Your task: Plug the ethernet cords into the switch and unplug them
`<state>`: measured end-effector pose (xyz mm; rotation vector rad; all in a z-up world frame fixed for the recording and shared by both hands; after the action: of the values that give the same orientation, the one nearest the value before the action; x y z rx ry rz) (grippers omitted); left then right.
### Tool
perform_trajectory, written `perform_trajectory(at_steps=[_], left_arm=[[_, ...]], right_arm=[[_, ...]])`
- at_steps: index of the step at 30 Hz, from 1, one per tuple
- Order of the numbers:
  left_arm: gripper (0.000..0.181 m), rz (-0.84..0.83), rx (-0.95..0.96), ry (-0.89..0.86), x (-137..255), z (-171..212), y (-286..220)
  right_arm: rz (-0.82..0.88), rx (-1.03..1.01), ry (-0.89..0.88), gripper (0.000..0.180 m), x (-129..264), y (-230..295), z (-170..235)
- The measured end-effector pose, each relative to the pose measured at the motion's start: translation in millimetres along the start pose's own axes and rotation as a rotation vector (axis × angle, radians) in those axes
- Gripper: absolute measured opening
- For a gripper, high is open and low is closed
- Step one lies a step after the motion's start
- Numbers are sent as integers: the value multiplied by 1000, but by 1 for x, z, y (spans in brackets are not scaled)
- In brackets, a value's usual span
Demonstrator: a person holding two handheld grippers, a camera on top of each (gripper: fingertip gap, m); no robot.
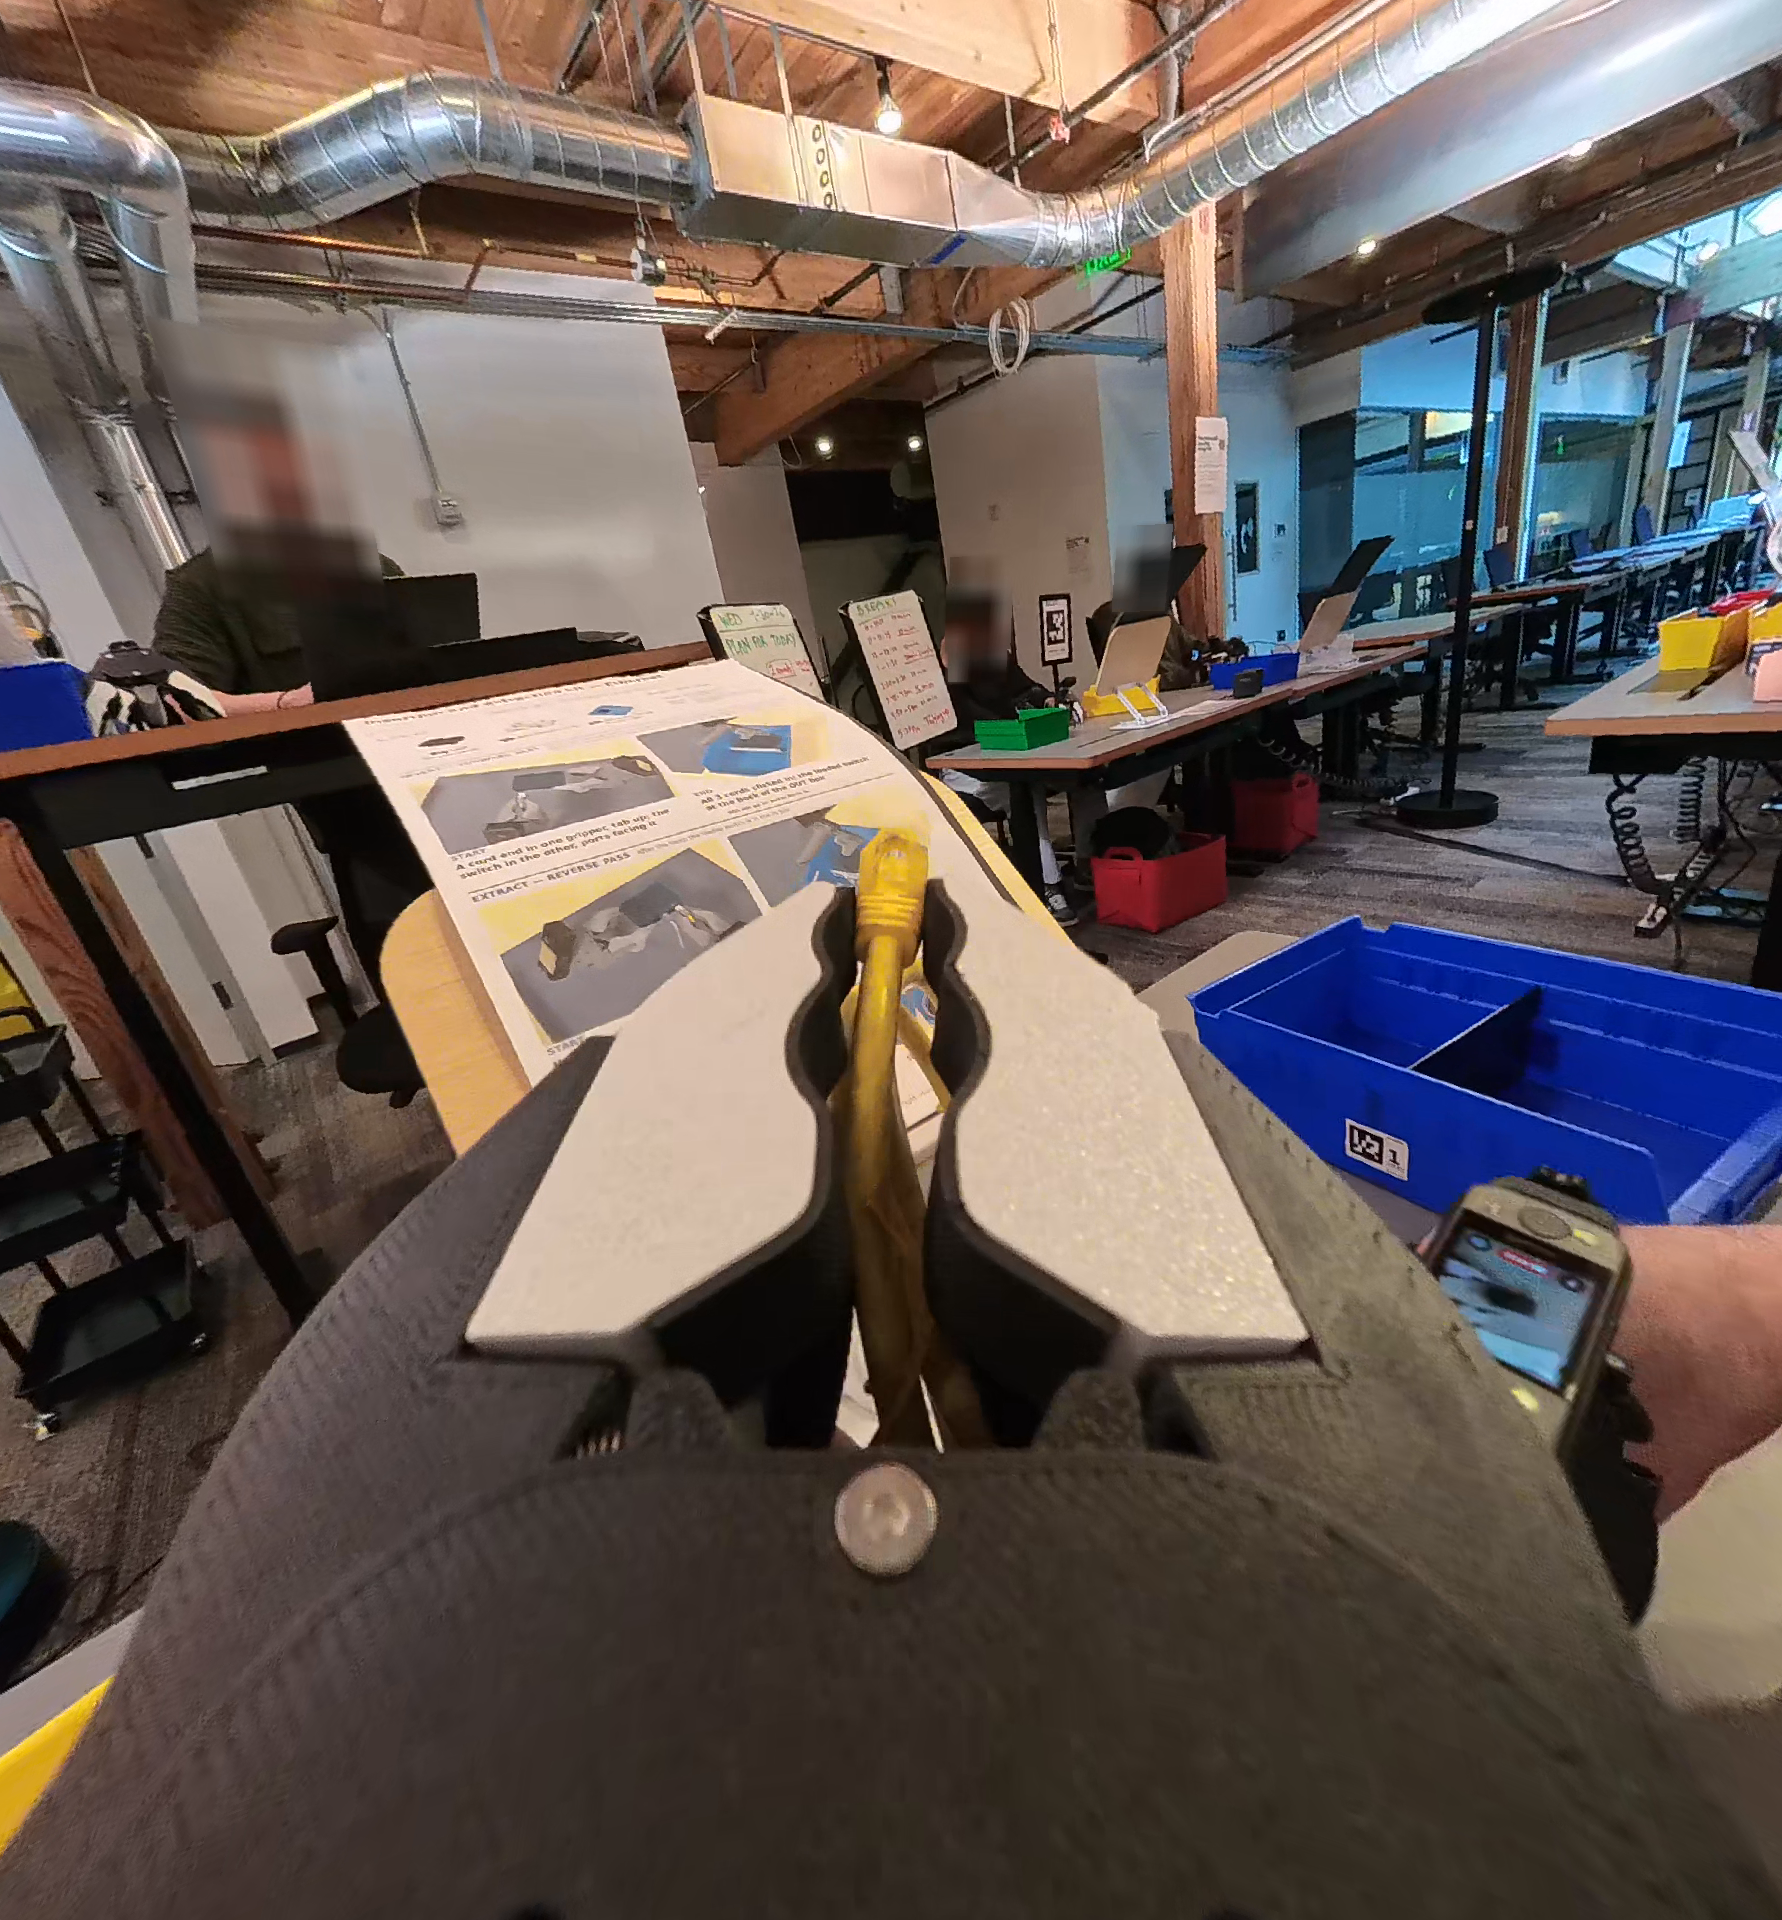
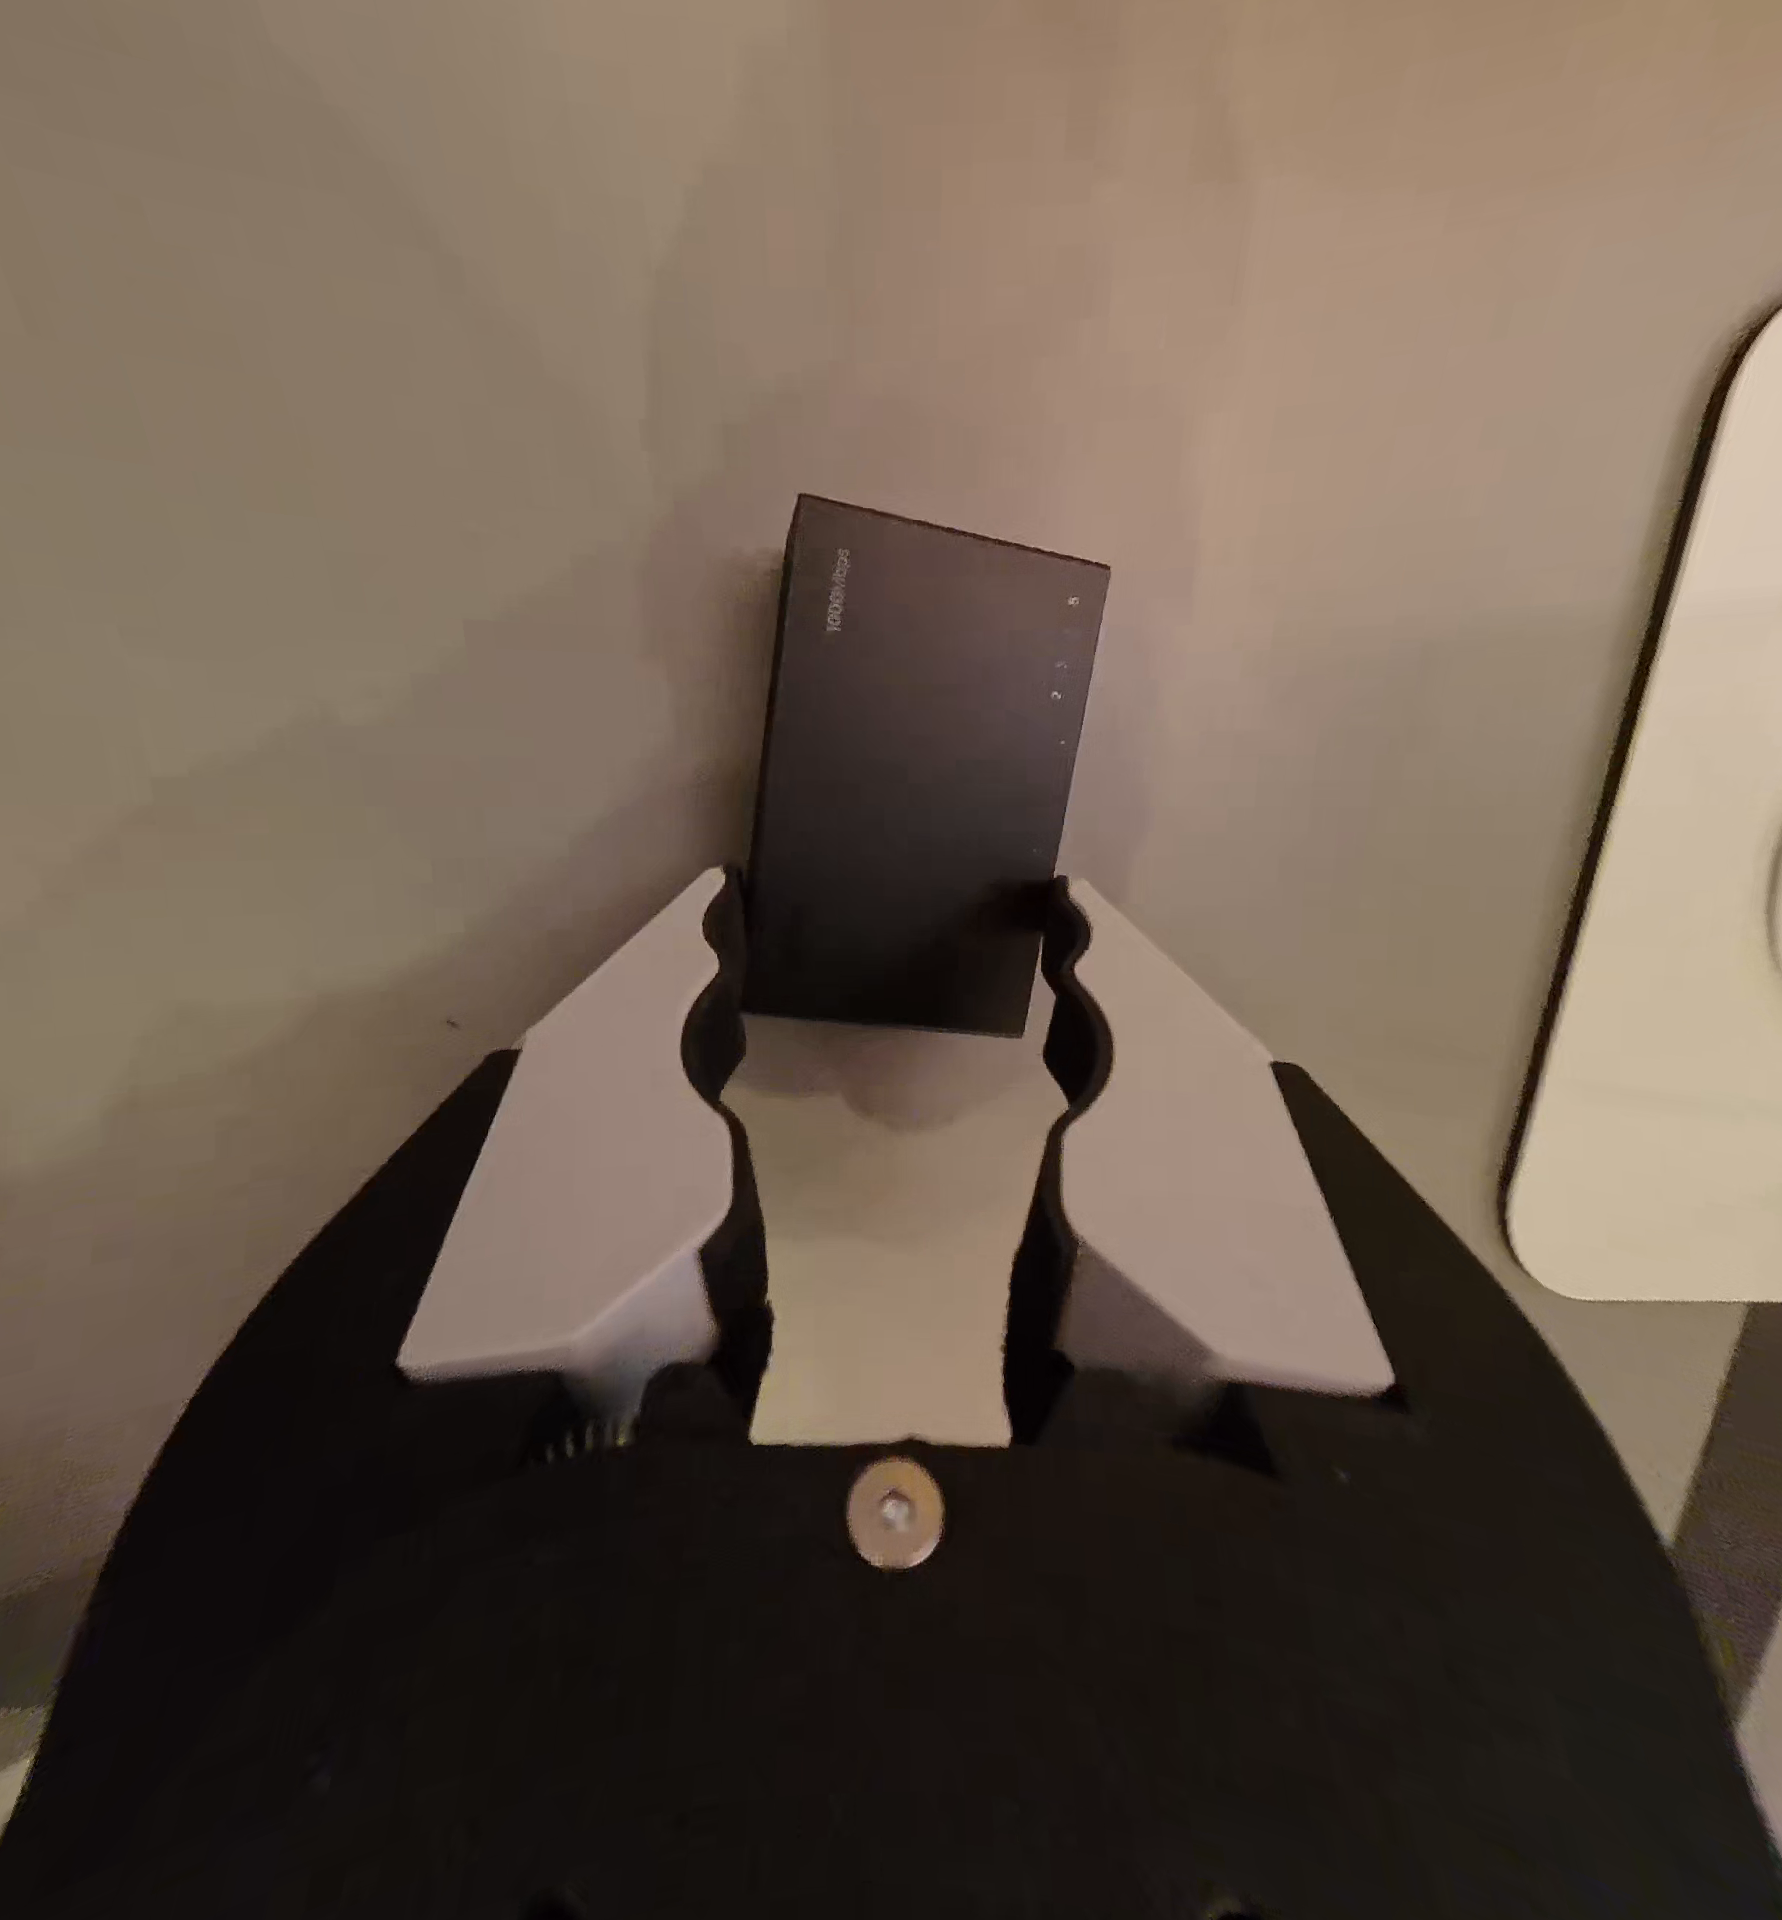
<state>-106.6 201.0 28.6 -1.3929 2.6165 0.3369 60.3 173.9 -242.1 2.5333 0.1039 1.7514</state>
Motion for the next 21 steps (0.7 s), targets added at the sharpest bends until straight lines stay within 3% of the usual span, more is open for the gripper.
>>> perform_trajectory(at_steps=[2, 10, 21], left_arm=[[13, -4, 0, -4, 1, -1, 1], [13, 4, 18, -15, 4, -4, 4], [13, 17, 61, -14, 4, -2, 11]], right_arm=[[-64, -29, -24, 55, 2, 0, -1], [-597, -355, -223, 56, 7, -16, 4], [-722, -462, -251, 56, 9, -34, 12]])
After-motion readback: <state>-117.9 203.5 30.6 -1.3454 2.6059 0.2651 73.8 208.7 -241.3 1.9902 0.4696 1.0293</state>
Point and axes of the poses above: each gripper's, where its closed fingertips meet, x back along the fingers, z out of its underside, y = z × x across the jaws, the point moved 6 cm from there along x, back along the fingers, and after that the axes turned 13 degrees about -z, right-handed, at the moved point
